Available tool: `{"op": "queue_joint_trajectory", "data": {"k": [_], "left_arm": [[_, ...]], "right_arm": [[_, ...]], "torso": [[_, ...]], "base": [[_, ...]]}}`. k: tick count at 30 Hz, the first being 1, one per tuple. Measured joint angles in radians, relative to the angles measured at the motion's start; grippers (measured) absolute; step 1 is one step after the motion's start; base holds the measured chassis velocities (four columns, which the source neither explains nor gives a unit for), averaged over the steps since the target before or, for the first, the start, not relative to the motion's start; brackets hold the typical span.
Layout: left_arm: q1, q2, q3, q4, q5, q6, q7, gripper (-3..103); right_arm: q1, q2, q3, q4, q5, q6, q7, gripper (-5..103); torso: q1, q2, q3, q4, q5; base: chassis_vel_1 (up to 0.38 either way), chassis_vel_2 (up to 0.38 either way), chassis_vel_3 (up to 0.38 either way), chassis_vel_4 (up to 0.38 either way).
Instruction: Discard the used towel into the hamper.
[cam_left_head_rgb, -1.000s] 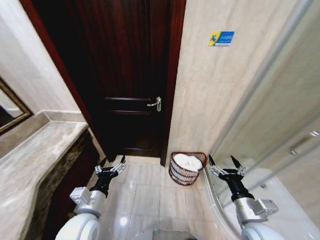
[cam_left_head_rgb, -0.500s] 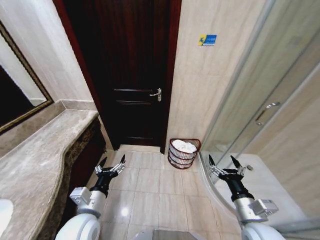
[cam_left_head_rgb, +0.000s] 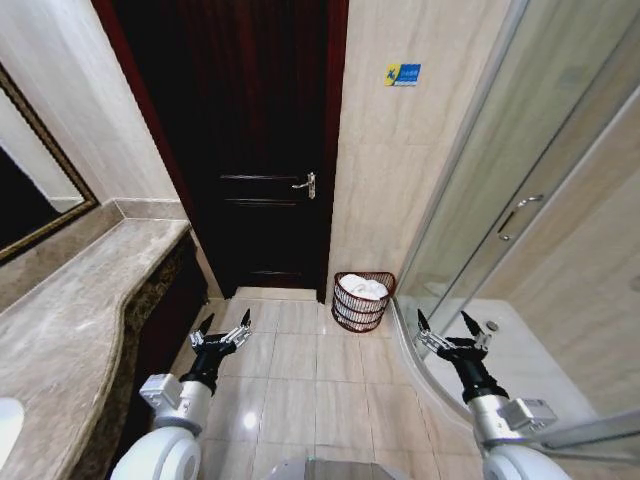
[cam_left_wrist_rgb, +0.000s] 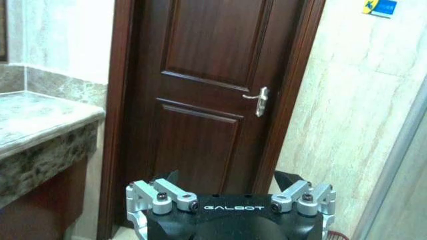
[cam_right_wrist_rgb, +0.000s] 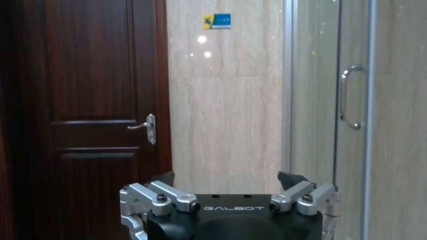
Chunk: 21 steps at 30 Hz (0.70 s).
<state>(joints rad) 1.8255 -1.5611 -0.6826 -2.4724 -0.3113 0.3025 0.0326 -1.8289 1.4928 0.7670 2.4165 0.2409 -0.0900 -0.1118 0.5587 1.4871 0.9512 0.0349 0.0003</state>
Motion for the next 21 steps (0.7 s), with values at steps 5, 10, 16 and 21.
{"op": "queue_joint_trajectory", "data": {"k": [5, 10, 16, 21], "left_arm": [[0.0, 0.0, 0.0, 0.0, 0.0, 0.0, 0.0, 97], [0.0, 0.0, 0.0, 0.0, 0.0, 0.0, 0.0, 97], [0.0, 0.0, 0.0, 0.0, 0.0, 0.0, 0.0, 97], [0.0, 0.0, 0.0, 0.0, 0.0, 0.0, 0.0, 97]], "right_arm": [[0.0, 0.0, 0.0, 0.0, 0.0, 0.0, 0.0, 100], [0.0, 0.0, 0.0, 0.0, 0.0, 0.0, 0.0, 100], [0.0, 0.0, 0.0, 0.0, 0.0, 0.0, 0.0, 100], [0.0, 0.0, 0.0, 0.0, 0.0, 0.0, 0.0, 100]], "torso": [[0.0, 0.0, 0.0, 0.0002, -0.0004], [-0.001, 0.001, -0.001, 0.0006, -0.0007], [0.0, 0.0, 0.0, 0.0, -0.0001], [0.001, 0.0, 0.0, 0.0005, -0.0003]], "base": [[0.267, -0.242, -0.24, 0.245], [0.206, -0.22, -0.199, 0.211], [0.011, -0.036, -0.041, 0.038], [-0.056, 0.043, 0.063, -0.029]]}}
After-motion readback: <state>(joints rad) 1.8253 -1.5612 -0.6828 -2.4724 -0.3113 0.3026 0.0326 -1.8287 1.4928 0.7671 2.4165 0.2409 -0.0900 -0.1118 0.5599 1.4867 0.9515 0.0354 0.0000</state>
